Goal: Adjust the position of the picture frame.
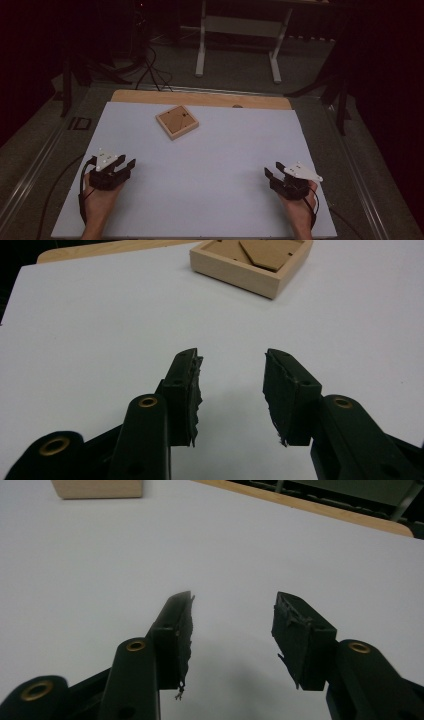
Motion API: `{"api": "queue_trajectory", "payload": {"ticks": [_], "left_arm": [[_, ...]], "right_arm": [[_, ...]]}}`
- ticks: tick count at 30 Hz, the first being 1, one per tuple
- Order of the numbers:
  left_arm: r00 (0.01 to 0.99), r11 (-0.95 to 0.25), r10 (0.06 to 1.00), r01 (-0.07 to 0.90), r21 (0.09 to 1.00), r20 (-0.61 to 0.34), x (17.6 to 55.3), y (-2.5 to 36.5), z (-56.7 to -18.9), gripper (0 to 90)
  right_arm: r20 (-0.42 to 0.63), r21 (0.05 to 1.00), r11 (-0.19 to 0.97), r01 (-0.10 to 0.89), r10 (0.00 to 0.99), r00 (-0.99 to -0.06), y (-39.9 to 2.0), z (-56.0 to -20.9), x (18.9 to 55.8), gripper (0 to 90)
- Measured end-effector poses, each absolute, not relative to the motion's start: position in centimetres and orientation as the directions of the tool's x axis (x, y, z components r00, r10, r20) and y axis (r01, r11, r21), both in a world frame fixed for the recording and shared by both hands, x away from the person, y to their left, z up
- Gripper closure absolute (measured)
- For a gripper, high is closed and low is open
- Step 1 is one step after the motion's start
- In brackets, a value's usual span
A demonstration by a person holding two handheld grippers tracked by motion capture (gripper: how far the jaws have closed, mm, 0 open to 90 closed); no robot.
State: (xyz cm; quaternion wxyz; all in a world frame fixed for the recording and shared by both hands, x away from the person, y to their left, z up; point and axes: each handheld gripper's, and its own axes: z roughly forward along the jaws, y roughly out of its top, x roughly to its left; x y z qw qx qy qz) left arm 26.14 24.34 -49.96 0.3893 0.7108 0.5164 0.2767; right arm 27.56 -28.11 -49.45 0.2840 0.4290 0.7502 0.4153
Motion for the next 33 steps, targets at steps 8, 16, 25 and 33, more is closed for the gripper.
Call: {"api": "queue_trajectory", "payload": {"ticks": [8,16,25,33], "left_arm": [[0.328,-0.19,0.945,0.508,0.84,0.016,25.9,23.9,-49.9,57.8],[0.335,-0.184,0.942,0.516,0.836,0.001,26.1,23.9,-50.0,57.9],[0.345,-0.184,0.939,0.523,0.832,-0.009,26.0,23.0,-49.7,59.2],[0.362,-0.195,0.932,0.511,0.837,-0.004,25.9,22.5,-49.1,58.7]], "right_arm": [[-0.076,0.871,0.289,0.398,0.879,-0.471,-27.8,-49.4,27.5,47.3],[-0.086,0.87,0.296,0.395,0.879,-0.469,-27.7,-49.6,27.6,46.0],[-0.083,0.874,0.286,0.392,0.884,-0.46,-27.9,-49.7,27.6,44.4],[-0.082,0.879,0.282,0.385,0.884,-0.46,-27.8,-49.6,27.5,44.2]]}}
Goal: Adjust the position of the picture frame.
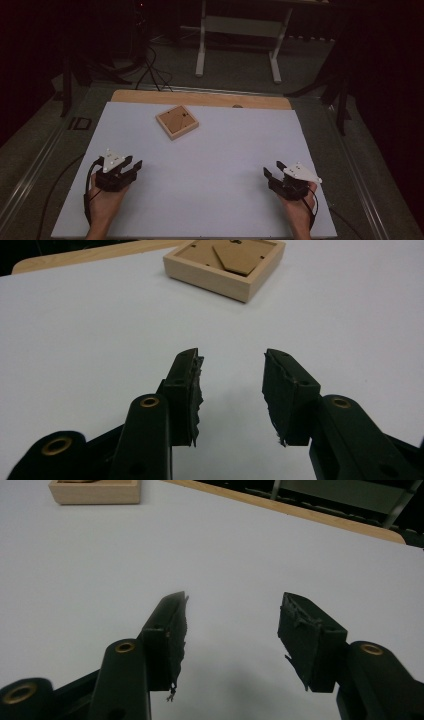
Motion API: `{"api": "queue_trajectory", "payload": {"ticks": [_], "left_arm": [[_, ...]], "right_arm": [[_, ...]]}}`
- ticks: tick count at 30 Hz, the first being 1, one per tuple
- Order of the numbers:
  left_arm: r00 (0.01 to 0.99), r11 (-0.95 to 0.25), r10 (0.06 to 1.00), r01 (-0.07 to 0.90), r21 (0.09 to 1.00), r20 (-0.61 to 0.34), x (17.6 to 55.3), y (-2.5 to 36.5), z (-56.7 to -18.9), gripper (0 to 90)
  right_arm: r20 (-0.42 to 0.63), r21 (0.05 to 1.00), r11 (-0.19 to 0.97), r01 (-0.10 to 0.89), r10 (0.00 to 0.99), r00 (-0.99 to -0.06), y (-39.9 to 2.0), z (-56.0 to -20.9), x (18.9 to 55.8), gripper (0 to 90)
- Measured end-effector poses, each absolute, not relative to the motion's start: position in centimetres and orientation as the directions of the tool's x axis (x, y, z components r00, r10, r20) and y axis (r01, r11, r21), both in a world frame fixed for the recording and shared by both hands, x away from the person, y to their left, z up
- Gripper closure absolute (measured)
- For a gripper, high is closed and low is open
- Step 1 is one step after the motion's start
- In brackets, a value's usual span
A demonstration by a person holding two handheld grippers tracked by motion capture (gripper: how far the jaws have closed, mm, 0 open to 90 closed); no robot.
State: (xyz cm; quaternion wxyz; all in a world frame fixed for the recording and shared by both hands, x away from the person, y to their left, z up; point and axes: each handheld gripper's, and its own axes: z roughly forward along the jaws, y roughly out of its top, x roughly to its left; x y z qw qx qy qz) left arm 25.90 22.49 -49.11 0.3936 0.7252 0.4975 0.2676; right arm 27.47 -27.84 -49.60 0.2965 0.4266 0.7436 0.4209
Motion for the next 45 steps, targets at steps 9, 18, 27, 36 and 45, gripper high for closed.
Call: {"api": "queue_trajectory", "payload": {"ticks": [9,18,27,36,45], "left_arm": [[0.397,-0.227,0.918,0.501,0.835,0.012,26.4,21.5,-48.6,58.8],[0.434,-0.253,0.901,0.485,0.837,0.021,27.8,20.2,-47.7,60.4],[0.436,-0.248,0.9,0.475,0.844,0.019,29.3,19.5,-47.0,61.9],[0.439,-0.262,0.898,0.472,0.842,0.033,30.3,18.6,-46.9,62.0],[0.434,-0.263,0.9,0.474,0.84,0.037,32.3,17.8,-46.7,61.5]], "right_arm": [[-0.087,0.881,0.283,0.379,0.884,-0.46,-27.9,-49.6,27.4,44.1],[-0.094,0.886,0.283,0.367,0.885,-0.456,-27.9,-49.5,27.3,44.8],[-0.1,0.889,0.285,0.36,0.886,-0.453,-28.1,-49.4,27.3,45.1],[-0.109,0.887,0.294,0.356,0.883,-0.457,-27.9,-49.4,27.2,45.1],[-0.114,0.885,0.299,0.356,0.882,-0.457,-27.9,-49.4,27.2,45.1]]}}
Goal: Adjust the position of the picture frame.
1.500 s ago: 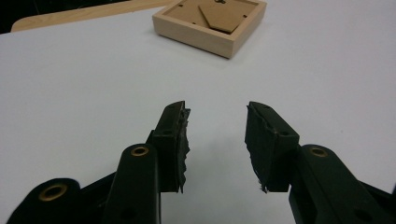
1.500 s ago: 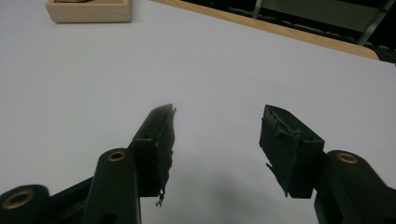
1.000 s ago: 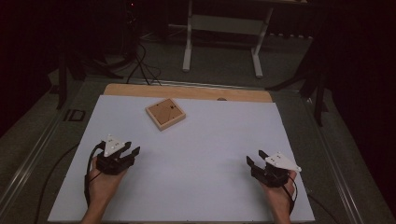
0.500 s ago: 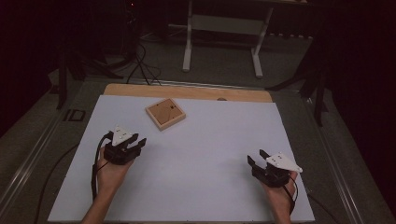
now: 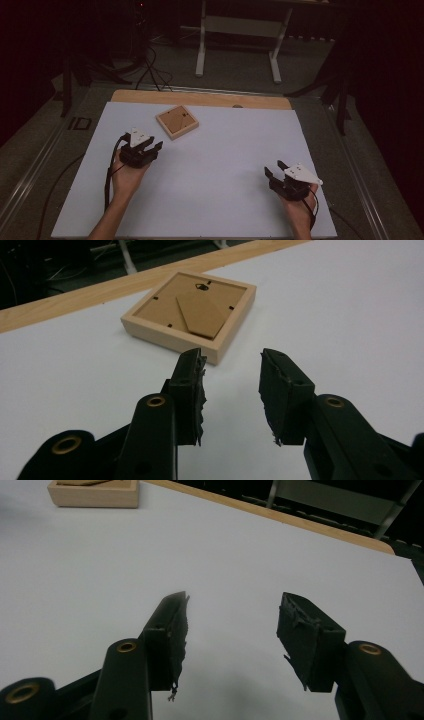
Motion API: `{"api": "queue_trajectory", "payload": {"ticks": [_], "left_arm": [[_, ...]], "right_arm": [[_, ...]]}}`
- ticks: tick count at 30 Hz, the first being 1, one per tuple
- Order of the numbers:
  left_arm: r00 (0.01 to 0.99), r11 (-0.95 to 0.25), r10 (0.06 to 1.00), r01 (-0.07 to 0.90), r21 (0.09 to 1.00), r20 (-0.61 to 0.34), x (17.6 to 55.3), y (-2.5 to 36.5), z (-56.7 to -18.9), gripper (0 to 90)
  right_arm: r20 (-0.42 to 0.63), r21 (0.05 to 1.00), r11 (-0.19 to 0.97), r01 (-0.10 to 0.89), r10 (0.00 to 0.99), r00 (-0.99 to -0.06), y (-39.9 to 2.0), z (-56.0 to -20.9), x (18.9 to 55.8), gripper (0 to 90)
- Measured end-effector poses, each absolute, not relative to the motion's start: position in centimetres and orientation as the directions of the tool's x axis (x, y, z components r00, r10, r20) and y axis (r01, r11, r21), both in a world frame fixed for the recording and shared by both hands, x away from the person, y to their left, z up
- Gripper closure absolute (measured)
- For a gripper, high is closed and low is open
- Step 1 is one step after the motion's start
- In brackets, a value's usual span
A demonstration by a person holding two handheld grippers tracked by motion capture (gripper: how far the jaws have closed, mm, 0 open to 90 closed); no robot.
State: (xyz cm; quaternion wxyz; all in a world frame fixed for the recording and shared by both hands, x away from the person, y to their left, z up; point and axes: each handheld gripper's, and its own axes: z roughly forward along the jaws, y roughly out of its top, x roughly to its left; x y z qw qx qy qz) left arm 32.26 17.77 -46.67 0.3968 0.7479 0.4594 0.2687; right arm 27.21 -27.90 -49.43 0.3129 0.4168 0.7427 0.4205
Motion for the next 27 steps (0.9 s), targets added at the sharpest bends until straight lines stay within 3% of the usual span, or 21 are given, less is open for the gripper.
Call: {"api": "queue_trajectory", "payload": {"ticks": [27], "left_arm": [[0.413,-0.278,0.908,0.487,0.828,0.062,37.3,15.6,-47.2,59.1]], "right_arm": [[-0.123,0.887,0.303,0.348,0.882,-0.455,-27.9,-49.4,27.2,45.6]]}}
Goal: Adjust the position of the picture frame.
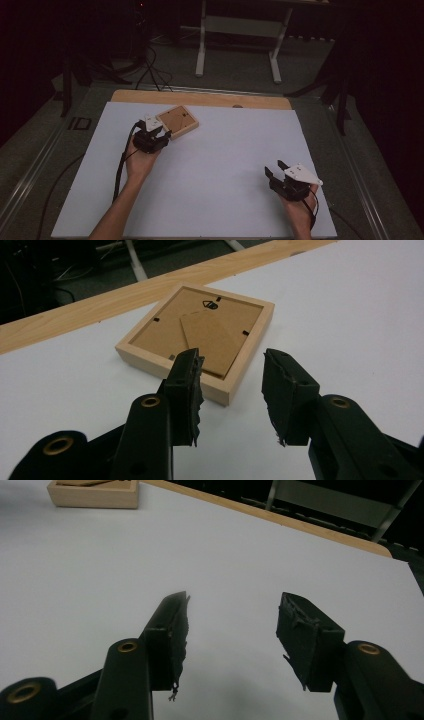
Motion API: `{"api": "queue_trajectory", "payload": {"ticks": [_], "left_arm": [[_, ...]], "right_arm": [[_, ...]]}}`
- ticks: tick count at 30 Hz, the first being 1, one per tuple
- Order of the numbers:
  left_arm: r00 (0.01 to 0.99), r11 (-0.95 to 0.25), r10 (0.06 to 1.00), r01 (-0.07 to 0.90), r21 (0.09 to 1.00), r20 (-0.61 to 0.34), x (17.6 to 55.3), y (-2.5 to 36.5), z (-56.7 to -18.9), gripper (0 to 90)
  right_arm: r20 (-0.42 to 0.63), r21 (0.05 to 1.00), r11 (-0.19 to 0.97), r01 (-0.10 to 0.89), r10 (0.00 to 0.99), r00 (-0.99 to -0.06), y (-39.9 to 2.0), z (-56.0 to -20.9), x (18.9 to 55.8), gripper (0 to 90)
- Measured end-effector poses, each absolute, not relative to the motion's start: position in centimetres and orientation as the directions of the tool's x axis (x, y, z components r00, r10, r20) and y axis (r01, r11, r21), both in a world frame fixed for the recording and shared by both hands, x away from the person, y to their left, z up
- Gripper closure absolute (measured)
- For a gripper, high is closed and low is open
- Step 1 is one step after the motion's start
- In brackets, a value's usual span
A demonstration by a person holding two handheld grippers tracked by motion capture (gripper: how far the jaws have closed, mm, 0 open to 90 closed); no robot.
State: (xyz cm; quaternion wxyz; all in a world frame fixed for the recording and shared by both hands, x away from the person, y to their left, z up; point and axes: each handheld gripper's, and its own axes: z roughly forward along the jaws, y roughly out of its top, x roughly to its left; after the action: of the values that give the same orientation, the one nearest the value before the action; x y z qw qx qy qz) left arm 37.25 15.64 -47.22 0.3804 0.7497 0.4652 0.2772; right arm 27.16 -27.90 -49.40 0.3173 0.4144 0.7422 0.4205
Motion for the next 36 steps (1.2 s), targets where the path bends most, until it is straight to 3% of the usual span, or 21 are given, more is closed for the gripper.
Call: {"api": "queue_trajectory", "payload": {"ticks": [11,36], "left_arm": [[0.385,-0.301,0.917,0.507,0.807,0.1,39.3,14.9,-48.3,55.9],[0.323,-0.204,0.946,0.577,0.791,0.008,44.1,13.4,-51.1,49.6]], "right_arm": [[-0.127,0.886,0.309,0.346,0.879,-0.46,-27.8,-49.5,27.2,45.7],[-0.111,0.892,0.289,0.346,0.885,-0.452,-28.3,-49.4,27.0,45.7]]}}
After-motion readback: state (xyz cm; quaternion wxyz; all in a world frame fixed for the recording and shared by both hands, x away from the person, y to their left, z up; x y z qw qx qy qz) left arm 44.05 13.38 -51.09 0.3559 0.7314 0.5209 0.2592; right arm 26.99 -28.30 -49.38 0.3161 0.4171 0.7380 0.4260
